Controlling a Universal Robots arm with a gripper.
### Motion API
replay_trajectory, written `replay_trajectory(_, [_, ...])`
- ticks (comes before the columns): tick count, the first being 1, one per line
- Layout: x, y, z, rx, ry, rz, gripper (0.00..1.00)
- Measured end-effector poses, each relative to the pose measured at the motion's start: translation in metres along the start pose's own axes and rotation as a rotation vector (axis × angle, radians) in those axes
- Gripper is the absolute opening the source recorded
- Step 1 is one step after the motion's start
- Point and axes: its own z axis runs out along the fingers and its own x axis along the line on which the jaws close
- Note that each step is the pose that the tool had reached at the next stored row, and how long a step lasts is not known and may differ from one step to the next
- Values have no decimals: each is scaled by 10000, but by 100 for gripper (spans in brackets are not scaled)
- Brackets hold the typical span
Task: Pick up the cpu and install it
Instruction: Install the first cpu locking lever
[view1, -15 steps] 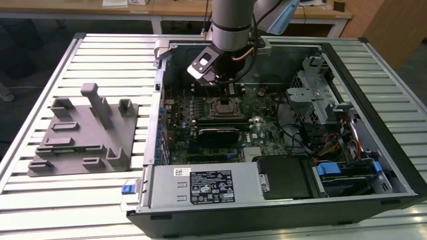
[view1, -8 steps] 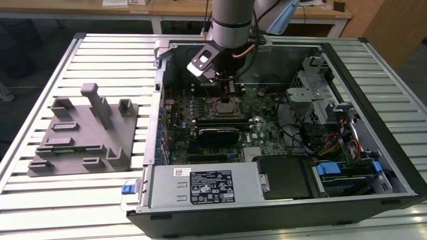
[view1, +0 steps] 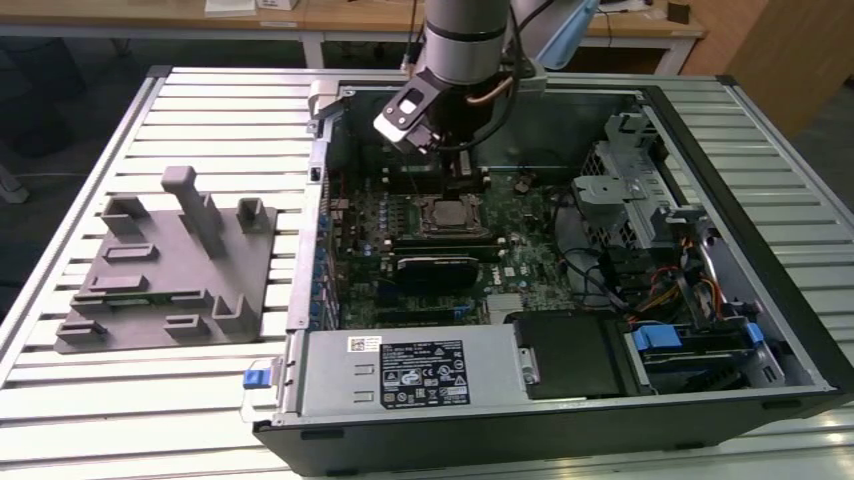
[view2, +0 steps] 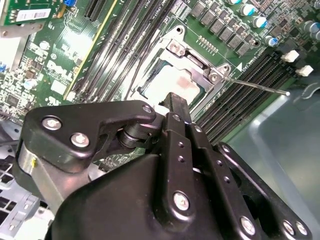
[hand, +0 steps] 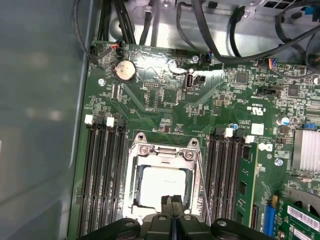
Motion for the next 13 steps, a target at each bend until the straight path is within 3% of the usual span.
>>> replay_trajectory(5, [0, -5, -24, -9, -16, -195, 11])
replay_trajectory(13, [0, -5, -25, -53, 0, -1643, 11])
